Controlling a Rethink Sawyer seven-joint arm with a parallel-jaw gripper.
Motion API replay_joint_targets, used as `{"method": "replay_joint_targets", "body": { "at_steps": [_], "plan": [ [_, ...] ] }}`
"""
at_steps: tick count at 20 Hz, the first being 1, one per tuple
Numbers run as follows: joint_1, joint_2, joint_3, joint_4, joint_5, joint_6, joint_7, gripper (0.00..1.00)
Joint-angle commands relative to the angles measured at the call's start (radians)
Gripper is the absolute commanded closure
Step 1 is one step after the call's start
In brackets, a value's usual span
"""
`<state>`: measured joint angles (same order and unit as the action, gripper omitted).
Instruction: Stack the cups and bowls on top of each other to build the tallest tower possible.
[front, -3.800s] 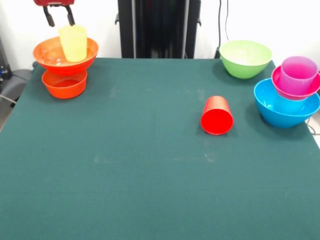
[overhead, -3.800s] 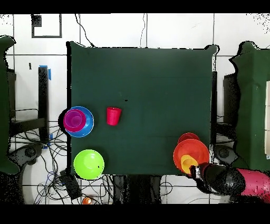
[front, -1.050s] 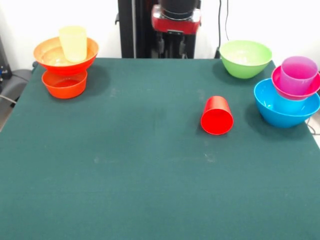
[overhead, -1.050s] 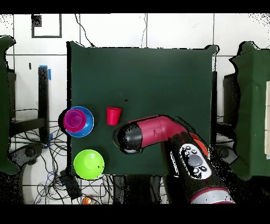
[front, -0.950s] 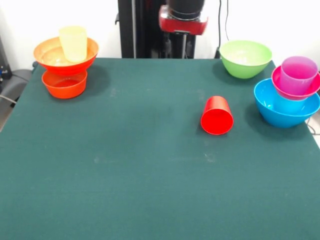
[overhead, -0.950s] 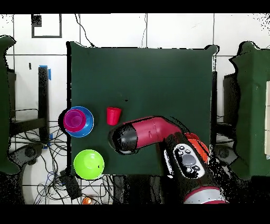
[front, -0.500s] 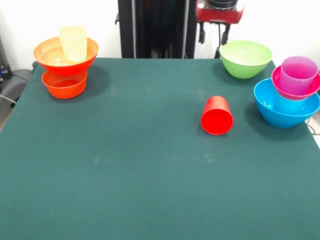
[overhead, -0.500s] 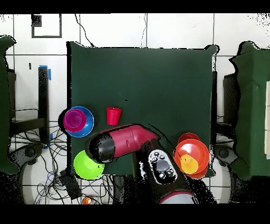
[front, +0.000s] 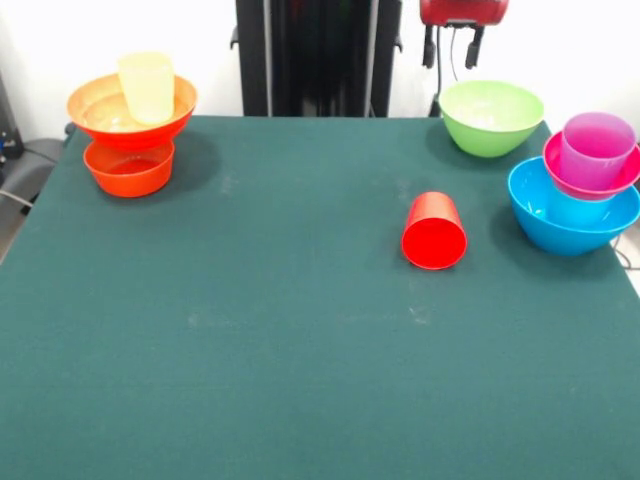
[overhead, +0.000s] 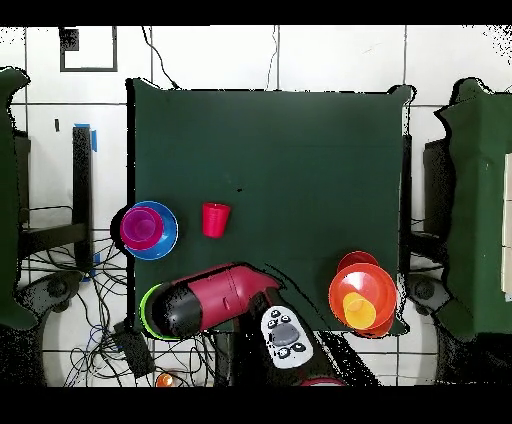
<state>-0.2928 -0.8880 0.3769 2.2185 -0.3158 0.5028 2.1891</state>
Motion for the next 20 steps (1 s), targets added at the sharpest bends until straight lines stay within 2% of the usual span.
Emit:
{"method": "replay_joint_targets", "body": {
  "at_steps": [1,4,7,15,20],
  "plan": [
    [-0.019,0.073,0.087,0.162,-0.055,-0.131,-0.021,0.00],
    [0.014,0.100,0.064,0.154,-0.108,-0.192,-0.014,0.00],
    [0.084,0.141,-0.003,0.102,-0.164,-0.234,0.025,0.00],
    [0.164,0.287,-0.123,-0.014,-0.298,-0.374,0.050,0.00],
    [0.219,0.341,-0.206,-0.065,-0.343,-0.454,0.069,0.00]
  ]
}}
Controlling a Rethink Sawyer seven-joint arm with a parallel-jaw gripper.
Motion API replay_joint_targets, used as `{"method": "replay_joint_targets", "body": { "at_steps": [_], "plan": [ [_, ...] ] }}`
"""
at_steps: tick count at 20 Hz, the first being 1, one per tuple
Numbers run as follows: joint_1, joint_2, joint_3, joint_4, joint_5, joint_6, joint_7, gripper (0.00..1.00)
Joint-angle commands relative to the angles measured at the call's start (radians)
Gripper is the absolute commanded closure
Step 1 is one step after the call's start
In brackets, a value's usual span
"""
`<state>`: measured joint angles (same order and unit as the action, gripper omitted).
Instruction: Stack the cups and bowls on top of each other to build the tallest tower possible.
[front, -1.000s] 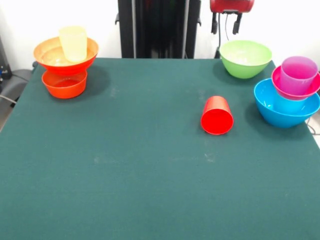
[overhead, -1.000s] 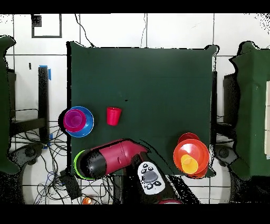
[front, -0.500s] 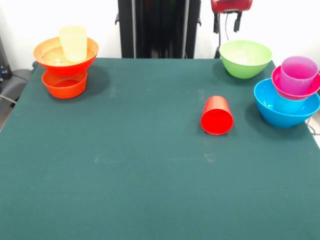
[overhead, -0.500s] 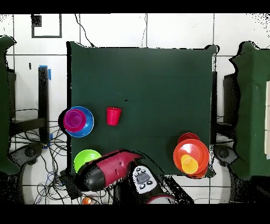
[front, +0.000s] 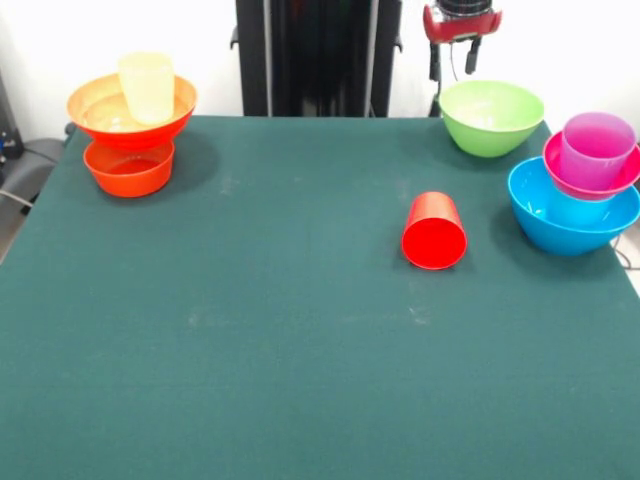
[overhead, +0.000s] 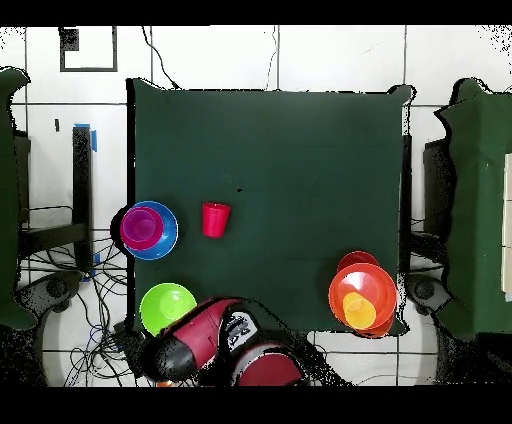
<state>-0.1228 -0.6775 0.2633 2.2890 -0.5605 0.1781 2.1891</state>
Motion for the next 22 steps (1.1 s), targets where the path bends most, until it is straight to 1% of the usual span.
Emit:
{"method": "replay_joint_targets", "body": {
  "at_steps": [1,4,8,10,13,16,18,20,22],
  "plan": [
    [0.058,0.139,-0.107,-0.145,-0.099,-0.140,0.074,0.00],
    [0.078,0.154,-0.134,-0.159,-0.104,-0.159,0.073,0.00],
    [0.097,0.178,-0.170,-0.178,-0.137,-0.149,0.040,0.00],
    [0.113,0.194,-0.199,-0.187,-0.146,-0.169,0.046,0.00],
    [0.118,0.196,-0.212,-0.192,-0.148,-0.183,0.049,0.00],
    [0.120,0.201,-0.217,-0.208,-0.136,-0.183,0.052,0.00],
    [0.113,0.202,-0.211,-0.214,-0.118,-0.162,0.053,0.00],
    [0.091,0.195,-0.193,-0.218,-0.102,-0.121,0.041,0.00],
    [0.091,0.191,-0.197,-0.221,-0.090,-0.107,0.045,0.00]
  ]
}}
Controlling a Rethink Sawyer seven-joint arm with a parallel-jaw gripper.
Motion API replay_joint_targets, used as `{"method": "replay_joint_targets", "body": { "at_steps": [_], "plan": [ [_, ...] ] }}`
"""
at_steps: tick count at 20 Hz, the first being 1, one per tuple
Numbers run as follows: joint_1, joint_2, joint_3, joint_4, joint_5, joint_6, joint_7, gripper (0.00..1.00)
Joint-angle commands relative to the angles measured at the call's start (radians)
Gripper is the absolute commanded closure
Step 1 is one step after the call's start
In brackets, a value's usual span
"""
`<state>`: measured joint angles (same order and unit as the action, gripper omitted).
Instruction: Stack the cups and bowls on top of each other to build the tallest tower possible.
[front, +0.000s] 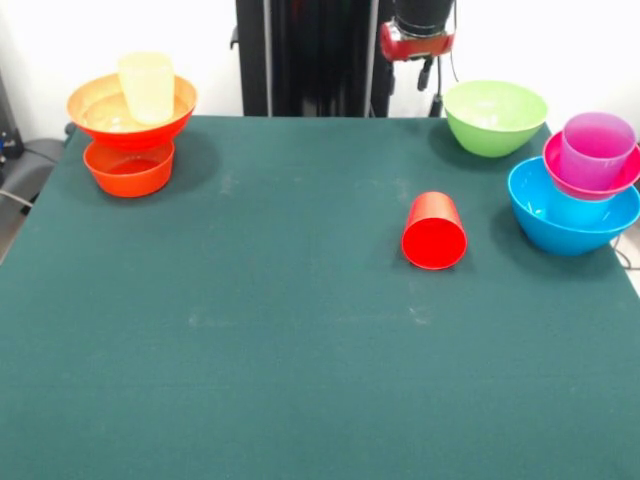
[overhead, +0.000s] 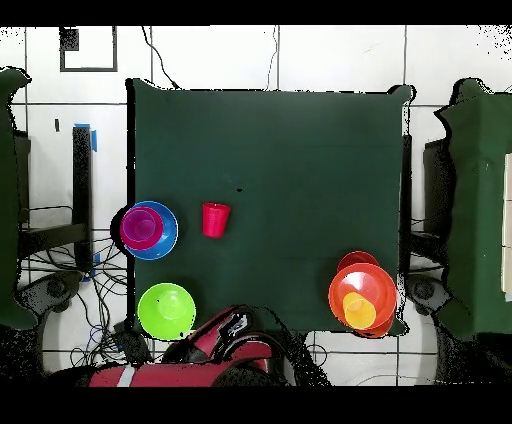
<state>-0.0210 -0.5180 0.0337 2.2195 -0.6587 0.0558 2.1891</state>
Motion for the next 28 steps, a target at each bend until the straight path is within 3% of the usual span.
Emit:
{"method": "replay_joint_targets", "body": {
  "at_steps": [1,4,10,13,19,21,25,28],
  "plan": [
    [-0.015,0.028,0.033,-0.153,0.012,0.017,0.045,0.00],
    [-0.038,0.011,0.054,-0.140,0.016,0.033,0.034,0.00],
    [-0.119,-0.093,0.139,-0.071,0.056,0.129,-0.004,0.00],
    [-0.219,-0.180,0.253,-0.001,0.122,0.298,-0.089,0.00],
    [-0.322,-0.348,0.373,0.083,0.224,0.459,-0.150,0.00],
    [-0.339,-0.367,0.389,0.084,0.239,0.470,-0.134,0.00],
    [-0.320,-0.337,0.366,0.056,0.231,0.392,-0.026,0.00],
    [-0.314,-0.312,0.363,0.047,0.232,0.373,-0.003,0.00]
  ]
}}
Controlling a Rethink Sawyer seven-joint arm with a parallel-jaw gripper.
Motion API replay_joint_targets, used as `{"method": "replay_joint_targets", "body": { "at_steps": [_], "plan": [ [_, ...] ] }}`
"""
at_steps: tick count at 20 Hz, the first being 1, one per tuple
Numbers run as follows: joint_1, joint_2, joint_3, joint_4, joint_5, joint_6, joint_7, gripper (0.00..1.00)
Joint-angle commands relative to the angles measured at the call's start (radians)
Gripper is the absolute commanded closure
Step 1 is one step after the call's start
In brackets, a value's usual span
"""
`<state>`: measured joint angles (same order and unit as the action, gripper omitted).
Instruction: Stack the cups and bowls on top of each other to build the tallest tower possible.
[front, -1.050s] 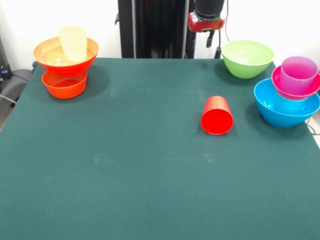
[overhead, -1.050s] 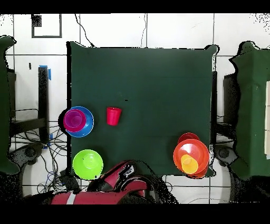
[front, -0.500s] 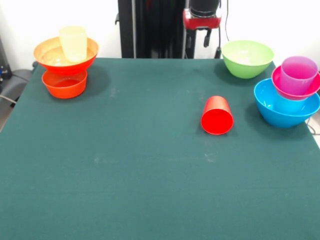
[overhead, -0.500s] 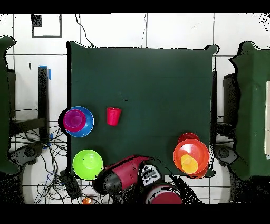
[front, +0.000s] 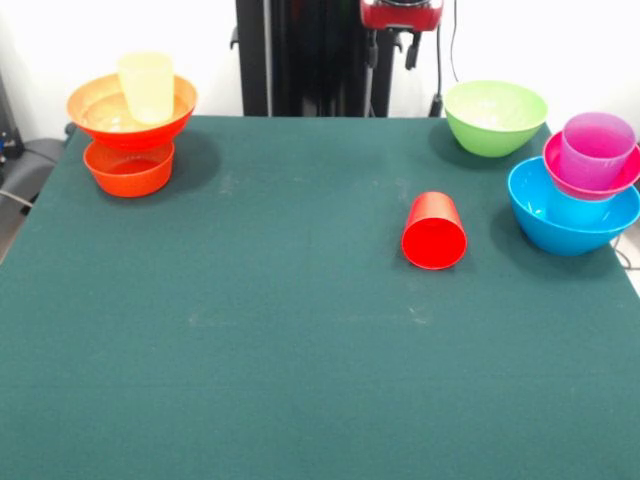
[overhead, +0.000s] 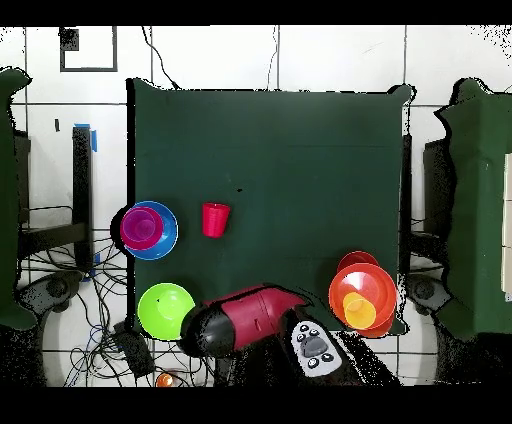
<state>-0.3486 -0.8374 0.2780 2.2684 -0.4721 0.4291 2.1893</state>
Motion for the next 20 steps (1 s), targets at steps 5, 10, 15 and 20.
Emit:
{"method": "replay_joint_targets", "body": {
  "at_steps": [5,10,15,20],
  "plan": [
    [0.127,0.118,0.039,-0.077,0.020,-0.096,0.095,0.00],
    [0.188,0.151,0.017,-0.128,0.056,-0.103,0.124,0.00],
    [0.220,0.197,-0.010,-0.161,0.068,-0.118,0.125,0.00],
    [0.253,0.260,-0.058,-0.191,0.039,-0.173,0.131,0.00]
  ]
}}
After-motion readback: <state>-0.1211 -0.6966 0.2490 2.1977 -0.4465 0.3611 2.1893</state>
